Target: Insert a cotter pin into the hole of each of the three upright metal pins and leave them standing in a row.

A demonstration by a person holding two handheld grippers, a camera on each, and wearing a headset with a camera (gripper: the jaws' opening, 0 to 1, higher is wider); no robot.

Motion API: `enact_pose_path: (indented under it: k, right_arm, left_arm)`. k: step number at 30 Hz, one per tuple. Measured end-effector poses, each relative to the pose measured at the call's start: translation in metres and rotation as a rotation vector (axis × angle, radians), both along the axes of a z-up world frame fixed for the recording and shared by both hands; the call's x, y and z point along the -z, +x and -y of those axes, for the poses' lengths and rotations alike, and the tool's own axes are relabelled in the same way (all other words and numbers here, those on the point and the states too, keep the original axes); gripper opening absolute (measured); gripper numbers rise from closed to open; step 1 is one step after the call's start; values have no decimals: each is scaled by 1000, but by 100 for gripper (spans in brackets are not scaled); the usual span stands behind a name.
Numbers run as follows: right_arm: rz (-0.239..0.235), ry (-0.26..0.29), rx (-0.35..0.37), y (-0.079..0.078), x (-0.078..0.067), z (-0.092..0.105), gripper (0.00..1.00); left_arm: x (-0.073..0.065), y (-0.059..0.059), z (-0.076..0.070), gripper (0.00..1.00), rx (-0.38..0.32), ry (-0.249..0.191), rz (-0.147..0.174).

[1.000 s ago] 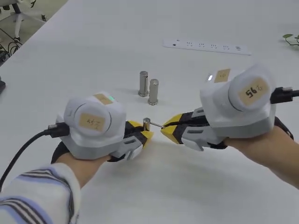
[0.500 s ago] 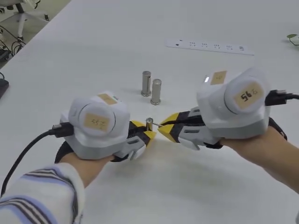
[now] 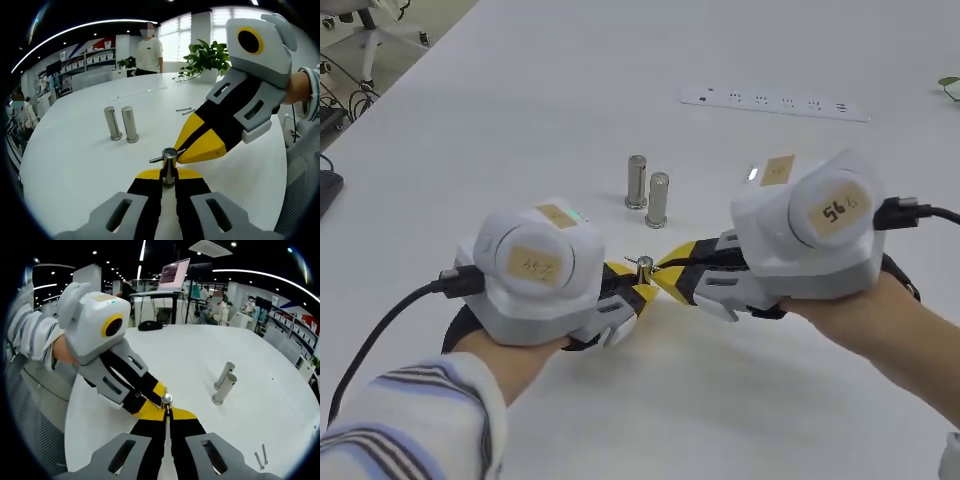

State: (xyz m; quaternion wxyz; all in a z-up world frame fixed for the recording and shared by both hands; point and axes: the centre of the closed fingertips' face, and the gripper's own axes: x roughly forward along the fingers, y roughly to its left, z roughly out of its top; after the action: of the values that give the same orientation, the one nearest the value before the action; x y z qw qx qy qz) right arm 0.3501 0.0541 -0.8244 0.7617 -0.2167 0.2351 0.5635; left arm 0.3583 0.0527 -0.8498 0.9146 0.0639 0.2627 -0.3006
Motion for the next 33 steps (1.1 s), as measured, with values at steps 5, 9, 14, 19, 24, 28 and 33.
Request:
enact_pose_path:
  k: [5, 9, 14, 19, 24, 28, 33]
  right_arm:
    - [6, -3, 5, 0, 0, 0, 3]
    - [14, -1, 9, 0, 1, 0, 4]
    - [18, 3, 6, -1, 2, 0, 8]
    - [15, -11, 13, -1, 2, 4, 8]
    - [24, -32, 21, -1, -1, 11, 8]
    - [31, -37, 30, 0, -3, 14, 6]
    - [12, -21, 28, -3, -6, 14, 3]
  left_arm:
    - [0, -1, 0, 7, -3, 3, -2]
    - [1, -1, 0, 7, -4, 3, -4]
    - [0, -1, 0, 7, -2, 4, -5]
    - [0, -1, 0, 7, -4, 4, -3]
    - [0, -1, 0, 7, -7, 4, -4]
    - [0, -1, 0, 7, -11, 5, -4]
    - [0, 0, -1, 7, -15, 4, -5]
